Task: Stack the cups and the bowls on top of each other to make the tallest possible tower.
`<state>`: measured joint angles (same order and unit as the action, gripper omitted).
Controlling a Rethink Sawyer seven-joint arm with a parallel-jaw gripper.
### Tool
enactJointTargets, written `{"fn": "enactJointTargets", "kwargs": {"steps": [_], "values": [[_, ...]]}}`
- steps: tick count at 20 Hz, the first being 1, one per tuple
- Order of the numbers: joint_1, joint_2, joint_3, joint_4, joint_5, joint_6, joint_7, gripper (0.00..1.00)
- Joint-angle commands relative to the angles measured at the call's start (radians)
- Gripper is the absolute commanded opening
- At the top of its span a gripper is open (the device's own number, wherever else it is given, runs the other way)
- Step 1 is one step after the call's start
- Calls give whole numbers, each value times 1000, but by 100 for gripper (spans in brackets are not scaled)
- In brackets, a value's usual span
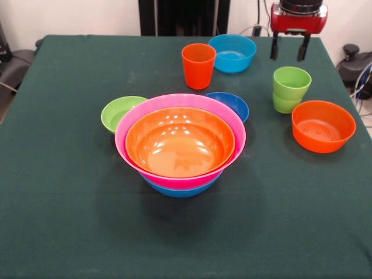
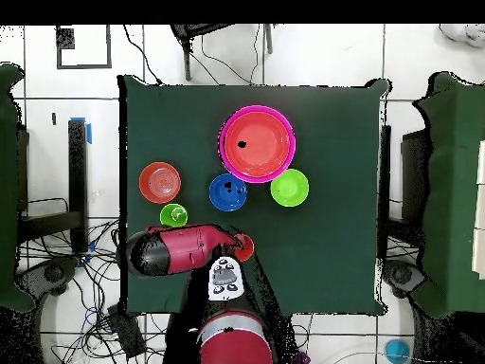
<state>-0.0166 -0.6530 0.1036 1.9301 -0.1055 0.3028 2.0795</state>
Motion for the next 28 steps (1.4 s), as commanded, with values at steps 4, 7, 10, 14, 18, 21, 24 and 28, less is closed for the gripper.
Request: {"fn": "enactJointTargets", "kwargs": {"steps": [4, 7, 10, 14, 18, 21, 24, 28], "values": [[41, 22, -46, -61, 35, 99, 132, 100], [43, 37, -56, -74, 33, 94, 124, 100], [38, 64, -60, -88, 30, 71, 117, 100], [34, 77, -56, -89, 35, 52, 119, 100], [40, 106, -53, -101, 42, 26, 126, 100], [41, 132, -52, -111, 36, 4, 123, 100], [44, 167, -60, -114, 24, -44, 129, 100], [31, 185, -58, -110, 21, -87, 133, 100]]}}
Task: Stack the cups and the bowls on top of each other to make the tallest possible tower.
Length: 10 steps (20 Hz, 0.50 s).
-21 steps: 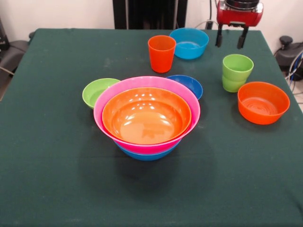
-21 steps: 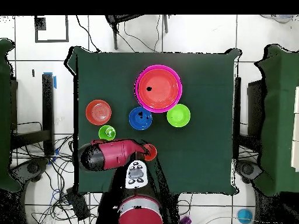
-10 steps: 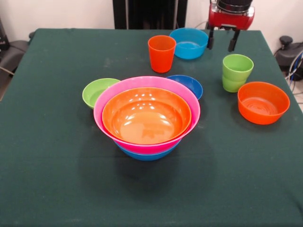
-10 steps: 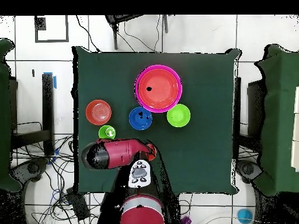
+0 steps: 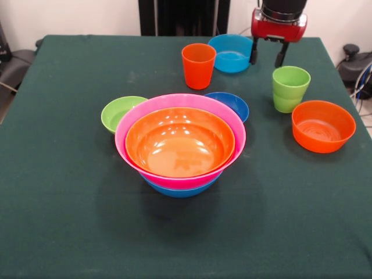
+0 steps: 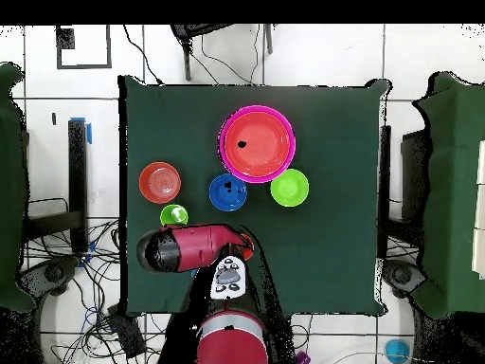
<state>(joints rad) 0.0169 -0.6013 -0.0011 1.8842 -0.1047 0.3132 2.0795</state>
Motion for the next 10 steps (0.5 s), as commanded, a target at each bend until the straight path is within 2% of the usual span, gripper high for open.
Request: {"fn": "enactJointTargets", "kwargs": {"steps": [1, 10], "values": [[-5, 135, 50, -61, 21, -104, 134, 100], [-11, 134, 65, -36, 26, -134, 146, 100]]}}
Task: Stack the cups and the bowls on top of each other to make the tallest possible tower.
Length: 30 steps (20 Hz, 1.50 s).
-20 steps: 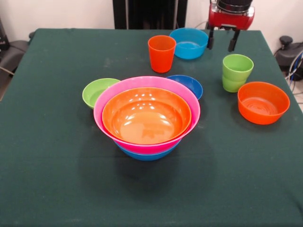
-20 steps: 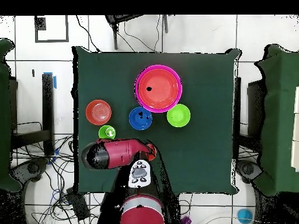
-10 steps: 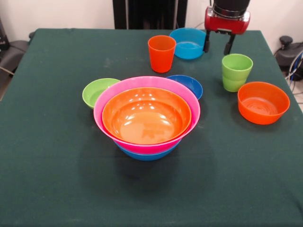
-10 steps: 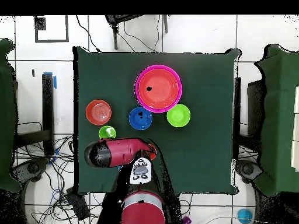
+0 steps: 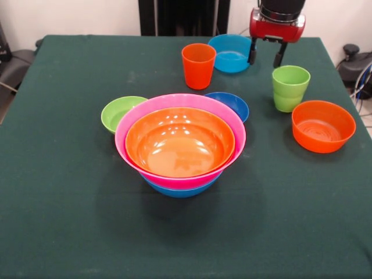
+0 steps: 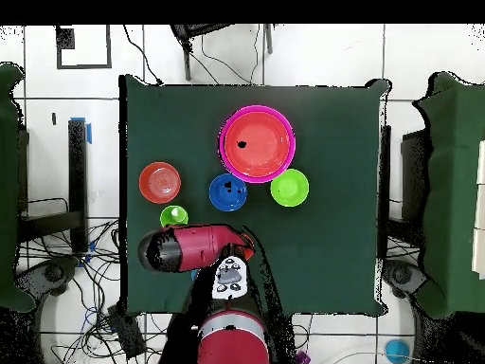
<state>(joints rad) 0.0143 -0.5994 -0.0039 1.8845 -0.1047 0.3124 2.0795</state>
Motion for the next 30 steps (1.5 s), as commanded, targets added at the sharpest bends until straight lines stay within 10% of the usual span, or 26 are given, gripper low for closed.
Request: {"fn": "enactJointTargets", "kwargs": {"steps": [1, 30], "values": [[-11, 124, 71, -32, 27, -124, 143, 100], [-33, -156, 58, -46, 33, 283, 56, 100]]}}
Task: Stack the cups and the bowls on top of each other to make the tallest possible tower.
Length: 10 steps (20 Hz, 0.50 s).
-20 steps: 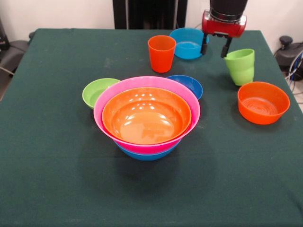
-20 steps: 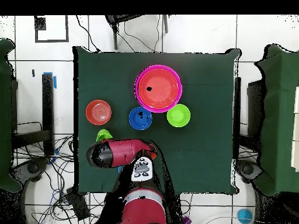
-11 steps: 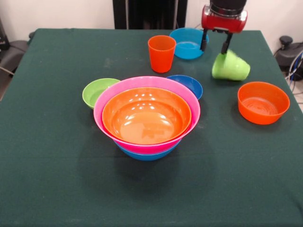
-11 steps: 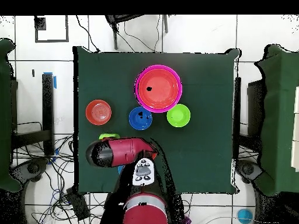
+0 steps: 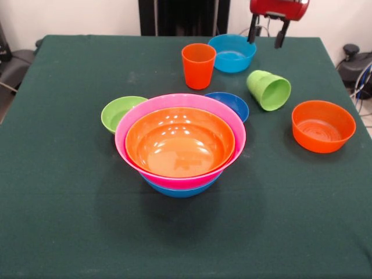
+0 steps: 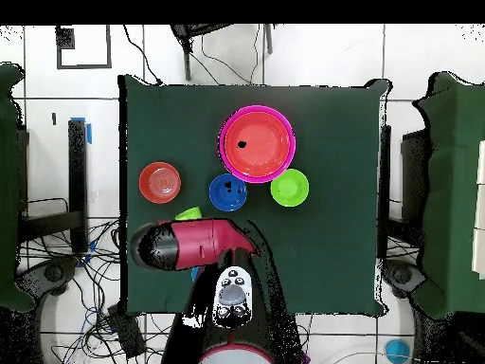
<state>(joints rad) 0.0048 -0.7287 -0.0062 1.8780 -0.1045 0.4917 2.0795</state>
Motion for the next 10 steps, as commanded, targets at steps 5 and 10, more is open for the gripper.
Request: {"fn": "enactJointTargets", "kwargs": {"steps": [5, 10], "values": [[-29, -18, 58, -47, 22, 95, 56, 100], [-22, -10, 38, -62, -32, 47, 32, 100]]}}
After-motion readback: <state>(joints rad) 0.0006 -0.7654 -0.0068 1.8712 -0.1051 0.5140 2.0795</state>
